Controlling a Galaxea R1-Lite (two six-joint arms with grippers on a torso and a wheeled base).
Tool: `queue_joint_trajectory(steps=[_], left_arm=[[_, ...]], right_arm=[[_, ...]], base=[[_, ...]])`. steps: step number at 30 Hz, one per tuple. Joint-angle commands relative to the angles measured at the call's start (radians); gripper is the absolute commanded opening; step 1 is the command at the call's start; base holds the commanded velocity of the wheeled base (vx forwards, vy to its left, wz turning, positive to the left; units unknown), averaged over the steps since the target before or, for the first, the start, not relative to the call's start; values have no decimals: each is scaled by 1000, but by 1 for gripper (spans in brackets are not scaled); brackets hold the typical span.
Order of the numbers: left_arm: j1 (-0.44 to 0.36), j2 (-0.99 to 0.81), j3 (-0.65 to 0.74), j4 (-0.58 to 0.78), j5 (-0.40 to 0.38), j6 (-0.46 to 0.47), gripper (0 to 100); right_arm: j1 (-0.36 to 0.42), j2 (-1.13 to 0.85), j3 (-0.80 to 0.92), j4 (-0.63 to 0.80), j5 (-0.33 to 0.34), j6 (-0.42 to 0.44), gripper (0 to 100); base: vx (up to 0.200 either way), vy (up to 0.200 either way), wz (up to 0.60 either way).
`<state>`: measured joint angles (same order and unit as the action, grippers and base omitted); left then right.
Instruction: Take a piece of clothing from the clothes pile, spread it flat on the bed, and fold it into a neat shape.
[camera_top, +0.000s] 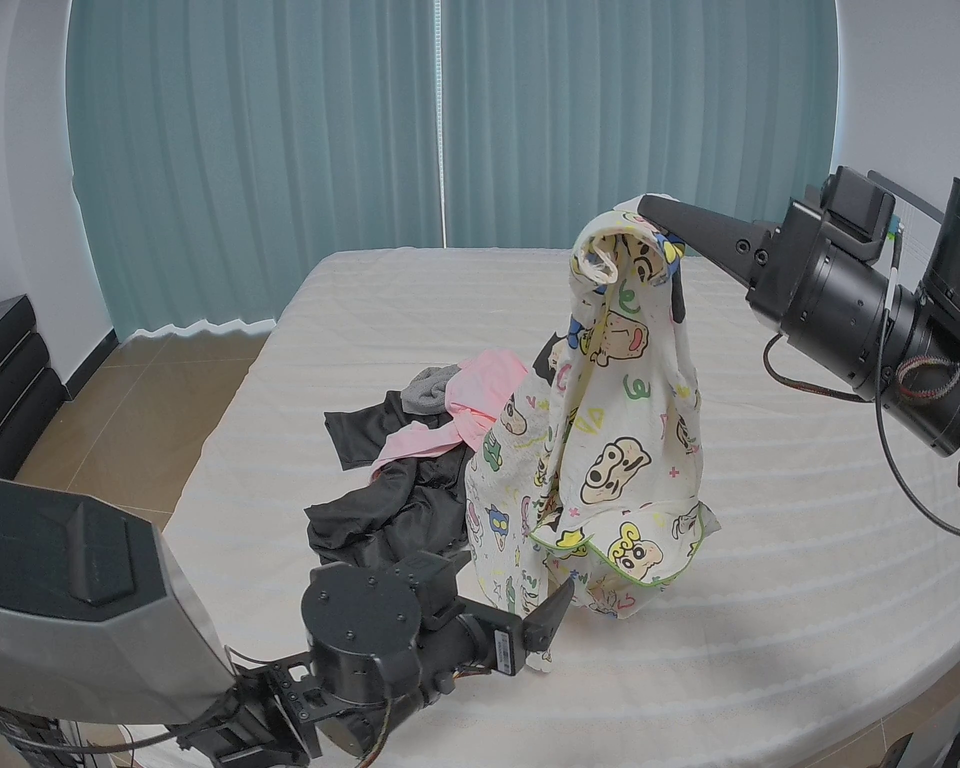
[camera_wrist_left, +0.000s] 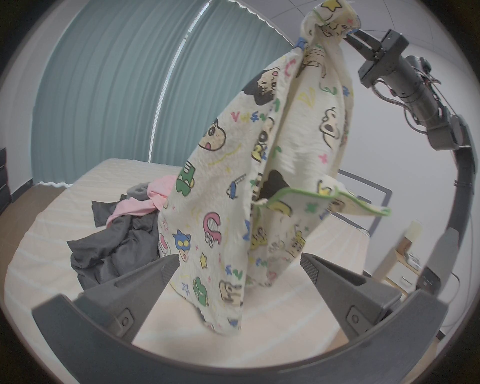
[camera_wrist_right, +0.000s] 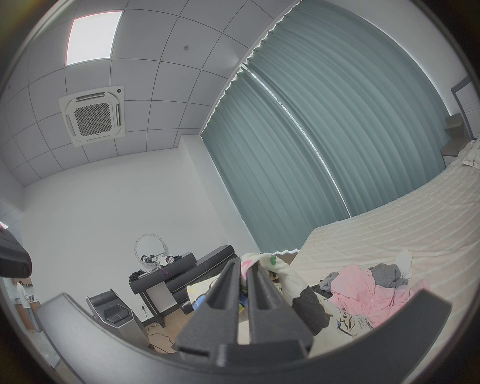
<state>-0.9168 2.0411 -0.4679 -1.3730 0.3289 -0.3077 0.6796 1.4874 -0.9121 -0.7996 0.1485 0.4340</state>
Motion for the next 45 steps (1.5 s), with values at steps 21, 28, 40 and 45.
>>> queue_joint_trajectory(steps=[21,28,40,45], left_arm=[[75,231,-210,-3,243,-11,100],[79,307,-218,-5,234,-16,100],[78,361,-115,-87,233,-41,0],[81,312,17,-149,214,-82,0]], right_arm=[[2,-56,-4,0,0,0,0],[25,-73,-5,0,-3,-1,0],[-23,-78,22,0,-1,0,0],[-84,-79,48,0,-1,0,0]], base=[[0,0,0],[0,0,0],[0,0,0],[0,0,0]])
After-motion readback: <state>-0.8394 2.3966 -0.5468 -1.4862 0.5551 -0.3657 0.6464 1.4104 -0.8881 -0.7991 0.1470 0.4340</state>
